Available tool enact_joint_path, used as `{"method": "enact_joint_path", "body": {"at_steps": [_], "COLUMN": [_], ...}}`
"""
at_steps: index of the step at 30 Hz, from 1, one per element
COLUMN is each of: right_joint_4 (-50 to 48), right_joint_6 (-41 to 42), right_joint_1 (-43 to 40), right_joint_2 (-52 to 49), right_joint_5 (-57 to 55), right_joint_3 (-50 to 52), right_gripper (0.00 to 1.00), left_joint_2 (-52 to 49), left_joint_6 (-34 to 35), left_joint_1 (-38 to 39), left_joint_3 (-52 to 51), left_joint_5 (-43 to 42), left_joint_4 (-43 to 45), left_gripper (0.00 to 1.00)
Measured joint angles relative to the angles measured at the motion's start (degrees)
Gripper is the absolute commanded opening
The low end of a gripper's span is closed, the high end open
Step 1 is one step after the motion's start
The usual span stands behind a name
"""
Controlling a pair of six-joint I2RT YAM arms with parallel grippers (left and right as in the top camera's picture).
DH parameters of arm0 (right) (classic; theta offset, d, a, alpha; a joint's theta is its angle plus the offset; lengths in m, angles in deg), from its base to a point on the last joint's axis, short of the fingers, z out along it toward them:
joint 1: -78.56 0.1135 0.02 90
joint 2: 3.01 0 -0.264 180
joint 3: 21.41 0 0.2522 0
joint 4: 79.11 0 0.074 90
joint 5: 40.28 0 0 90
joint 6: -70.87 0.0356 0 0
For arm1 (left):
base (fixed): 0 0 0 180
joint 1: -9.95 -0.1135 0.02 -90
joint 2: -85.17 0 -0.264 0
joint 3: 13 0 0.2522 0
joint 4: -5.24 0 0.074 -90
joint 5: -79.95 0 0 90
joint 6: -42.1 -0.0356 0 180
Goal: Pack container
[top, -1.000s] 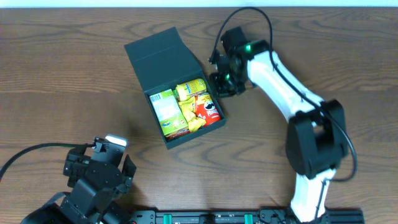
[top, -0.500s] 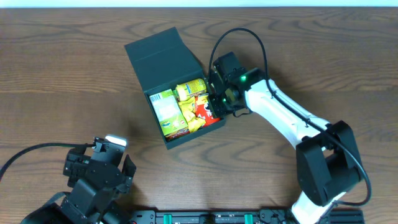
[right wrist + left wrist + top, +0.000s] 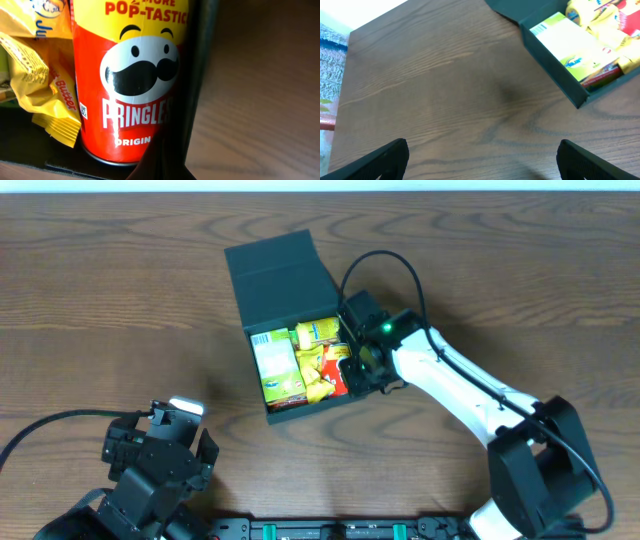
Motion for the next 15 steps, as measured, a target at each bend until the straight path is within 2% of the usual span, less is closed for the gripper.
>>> {"method": "enact_joint_path", "body": {"at_steps": [15], "right_joint_4": [9.0], "right_joint_6": [7.0], "right_joint_1": [5.2], "right_joint_2": [7.6], "right_joint_5": [-0.9], "right_joint_3": [9.0], "right_gripper": [0.01], "left_joint_2": [0.0], "left_joint_6": [0.0], "left_joint_1": [0.0], "left_joint_3": [0.0], "left_joint_5": [0.0], "left_joint_4": [0.0], "left_gripper": [0.95]}}
